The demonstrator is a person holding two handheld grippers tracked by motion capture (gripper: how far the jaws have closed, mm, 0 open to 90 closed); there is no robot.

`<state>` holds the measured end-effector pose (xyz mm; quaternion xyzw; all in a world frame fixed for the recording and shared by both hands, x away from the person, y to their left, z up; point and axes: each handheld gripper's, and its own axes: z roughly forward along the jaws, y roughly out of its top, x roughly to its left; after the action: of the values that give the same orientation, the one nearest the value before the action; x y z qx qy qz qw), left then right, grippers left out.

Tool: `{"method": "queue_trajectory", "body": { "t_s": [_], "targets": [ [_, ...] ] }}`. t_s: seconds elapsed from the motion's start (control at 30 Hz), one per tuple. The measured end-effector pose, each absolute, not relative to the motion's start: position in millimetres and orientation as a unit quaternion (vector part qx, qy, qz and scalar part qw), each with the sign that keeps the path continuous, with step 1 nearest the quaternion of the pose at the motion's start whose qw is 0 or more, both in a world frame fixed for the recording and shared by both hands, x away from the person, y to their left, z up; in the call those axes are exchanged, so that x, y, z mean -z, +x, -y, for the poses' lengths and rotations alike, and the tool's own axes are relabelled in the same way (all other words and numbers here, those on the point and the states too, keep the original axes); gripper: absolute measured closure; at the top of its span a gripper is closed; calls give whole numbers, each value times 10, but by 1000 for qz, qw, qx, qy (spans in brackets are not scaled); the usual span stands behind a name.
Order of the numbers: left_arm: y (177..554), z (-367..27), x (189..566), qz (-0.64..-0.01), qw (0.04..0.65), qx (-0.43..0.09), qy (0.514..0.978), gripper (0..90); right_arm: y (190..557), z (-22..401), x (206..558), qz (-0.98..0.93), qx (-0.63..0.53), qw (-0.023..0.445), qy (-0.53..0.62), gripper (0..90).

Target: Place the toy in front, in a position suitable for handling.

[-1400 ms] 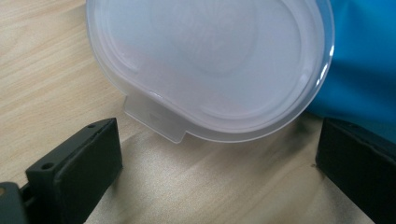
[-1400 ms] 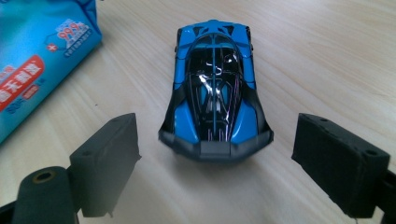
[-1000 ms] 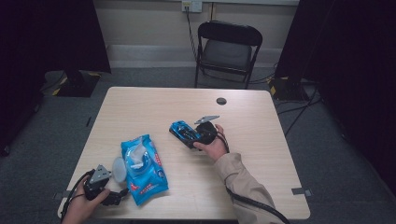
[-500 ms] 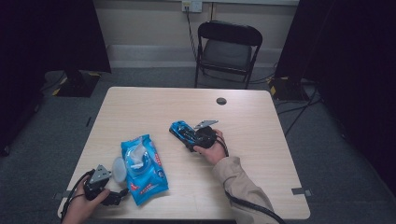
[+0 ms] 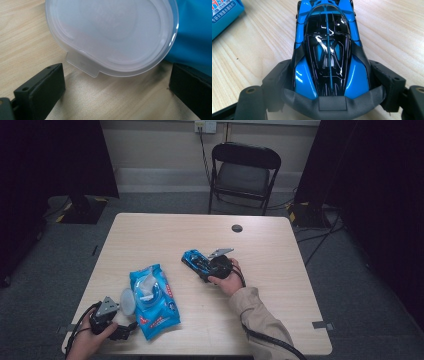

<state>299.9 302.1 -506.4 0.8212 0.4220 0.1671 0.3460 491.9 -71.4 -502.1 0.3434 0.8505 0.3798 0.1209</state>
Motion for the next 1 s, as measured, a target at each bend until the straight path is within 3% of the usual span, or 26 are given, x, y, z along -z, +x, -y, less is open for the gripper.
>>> {"method": "queue_trajectory", "body": {
  "t_s": [0.37,0.53,1.0],
  "targets": [
    [3000,-3021,5063,-422,346,-167,821,0,4914,723,5029,-849,-384,121,343,237],
    [3000,-3022,5063,-422,346,-167,821,0,4925,725,5014,-839,-394,120,356,172],
    [3001,-3022,5063,-421,346,-167,821,0,5058,492,4964,-844,-384,130,352,146]
  ]
}}
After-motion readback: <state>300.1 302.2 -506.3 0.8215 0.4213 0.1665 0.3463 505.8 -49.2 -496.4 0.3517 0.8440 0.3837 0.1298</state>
